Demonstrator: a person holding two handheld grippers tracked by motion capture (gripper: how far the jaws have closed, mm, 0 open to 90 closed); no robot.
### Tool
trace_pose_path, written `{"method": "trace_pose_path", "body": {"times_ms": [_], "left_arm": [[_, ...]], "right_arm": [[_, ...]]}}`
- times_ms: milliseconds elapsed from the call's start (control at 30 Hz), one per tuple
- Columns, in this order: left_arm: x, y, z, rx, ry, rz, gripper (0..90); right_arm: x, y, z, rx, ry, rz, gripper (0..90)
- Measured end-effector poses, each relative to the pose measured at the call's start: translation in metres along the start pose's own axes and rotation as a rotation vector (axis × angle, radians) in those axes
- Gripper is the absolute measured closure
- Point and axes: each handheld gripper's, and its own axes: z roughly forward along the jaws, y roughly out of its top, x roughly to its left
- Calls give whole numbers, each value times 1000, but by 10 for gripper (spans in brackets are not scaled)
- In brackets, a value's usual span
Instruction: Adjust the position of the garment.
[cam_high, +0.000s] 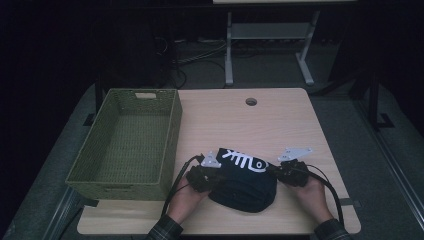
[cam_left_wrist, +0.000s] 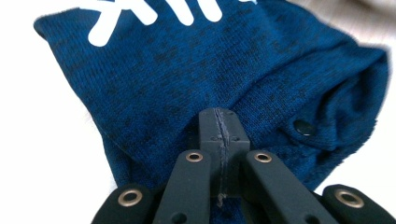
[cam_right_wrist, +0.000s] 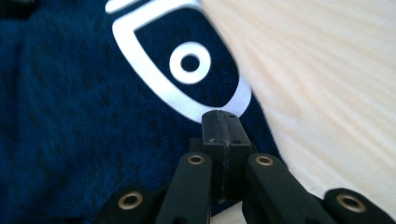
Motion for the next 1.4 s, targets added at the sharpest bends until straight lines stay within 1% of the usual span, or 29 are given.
{"method": "trace_pose_path", "body": {"times_ms": [33,100,133,233,300,400,467,500,567,600,633,667,700,733,800,833,867,900,933,967,1100,1133,1167,1200,1233,1267,1300,1333,1400], "left_arm": [[0,0,0,0,0,0,900],[2,0,4,13,23,8,900],[3,0,5,18,36,13,900],[7,2,6,31,77,33,900],[9,1,6,27,76,25,900],[9,2,5,26,67,18,899],[10,2,2,7,46,-4,892],[12,3,0,-3,36,-14,872],[13,4,-5,-27,28,-31,831],[15,7,-10,-54,24,-40,780],[15,7,-10,-54,24,-40,753],[16,10,-15,-74,27,-52,720],[16,10,-15,-74,27,-52,696],[17,11,-16,-79,29,-53,664],[20,13,-18,-84,28,-69,602],[21,14,-18,-86,27,-74,602],[23,15,-18,-86,29,-79,575],[25,16,-17,-90,26,-92,537],[26,17,-16,-92,22,-98,491],[28,17,-15,-93,19,-108,491],[36,19,-10,-90,27,-121,416],[38,20,-8,-91,27,-128,374],[42,20,-5,-92,27,-134,359],[42,20,-5,-92,27,-134,341],[44,21,-3,-89,28,-136,341],[46,21,-1,-86,25,-143,320],[48,21,1,-77,22,-140,297],[49,20,3,-80,21,-149,277],[51,20,5,-77,23,-147,254]], "right_arm": [[0,0,0,0,0,0,900],[0,-2,0,4,12,12,900],[4,-3,0,8,17,18,900],[7,-6,-2,10,27,18,900],[12,-10,-5,9,36,13,900],[14,-11,-6,7,37,14,900],[13,-11,-7,0,41,14,895],[13,-11,-10,-12,39,11,844],[12,-12,-15,-29,35,21,781],[12,-13,-21,-56,17,33,704],[12,-13,-21,-56,17,33,704],[12,-13,-27,-71,-1,34,624],[12,-13,-27,-71,-1,34,624],[11,-14,-32,-82,-34,33,565],[10,-16,-36,-93,-54,48,500],[10,-16,-36,-93,-54,48,500],[9,-19,-38,-92,-65,55,468],[8,-21,-40,-91,-73,65,431],[5,-26,-43,-98,-97,82,359],[5,-26,-43,-98,-97,82,359],[-2,-38,-48,-83,-127,120,256],[-6,-44,-49,-71,-134,142,166],[-7,-46,-48,-59,-141,159,133],[-7,-46,-48,-59,-141,159,133],[-8,-49,-48,-44,-146,165,132],[-9,-52,-47,-33,-154,161,121],[-9,-54,-46,-20,-166,161,94],[-9,-55,-44,-10,-170,158,85],[-8,-56,-40,12,-189,144,69]]}}
